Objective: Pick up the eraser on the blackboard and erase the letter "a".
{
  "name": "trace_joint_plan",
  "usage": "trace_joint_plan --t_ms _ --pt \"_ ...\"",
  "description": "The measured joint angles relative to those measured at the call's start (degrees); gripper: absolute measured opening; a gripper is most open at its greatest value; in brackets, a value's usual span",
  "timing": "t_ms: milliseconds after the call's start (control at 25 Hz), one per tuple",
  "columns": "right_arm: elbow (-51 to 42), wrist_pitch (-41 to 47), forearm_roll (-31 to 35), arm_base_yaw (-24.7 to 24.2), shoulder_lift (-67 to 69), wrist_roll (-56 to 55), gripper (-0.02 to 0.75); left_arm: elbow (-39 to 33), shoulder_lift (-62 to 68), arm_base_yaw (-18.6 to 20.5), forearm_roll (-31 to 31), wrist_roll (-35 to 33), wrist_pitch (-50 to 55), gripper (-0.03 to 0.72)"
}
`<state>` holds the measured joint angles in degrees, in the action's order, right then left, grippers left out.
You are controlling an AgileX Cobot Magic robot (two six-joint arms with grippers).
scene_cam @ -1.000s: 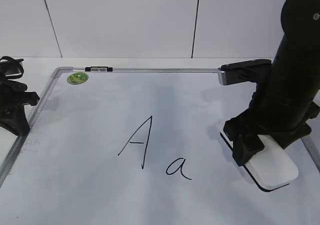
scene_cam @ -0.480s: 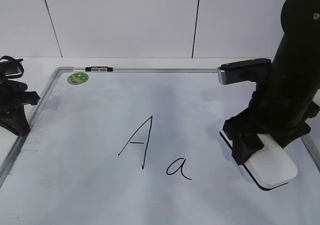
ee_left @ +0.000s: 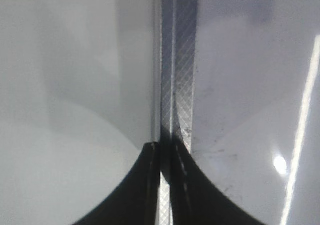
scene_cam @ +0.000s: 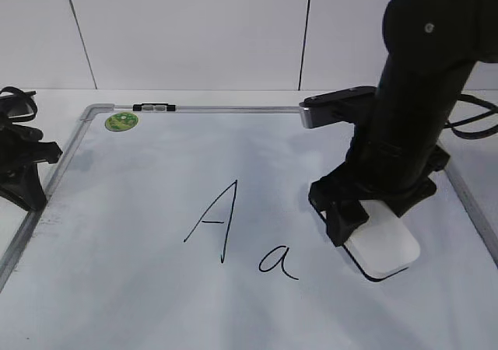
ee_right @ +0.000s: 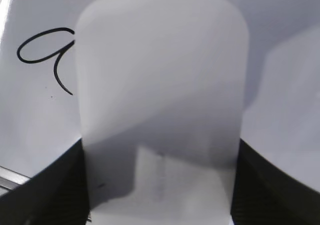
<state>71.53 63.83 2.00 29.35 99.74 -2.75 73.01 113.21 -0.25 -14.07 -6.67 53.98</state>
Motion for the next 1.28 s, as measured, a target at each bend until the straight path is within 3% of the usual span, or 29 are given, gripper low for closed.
trace_joint_plan --t_ms 1280 --pt "3.77 -6.22 0.07 3.28 11.62 2.36 0.559 0.12 0.11 0.0 0.0 0.0 0.04 0.035"
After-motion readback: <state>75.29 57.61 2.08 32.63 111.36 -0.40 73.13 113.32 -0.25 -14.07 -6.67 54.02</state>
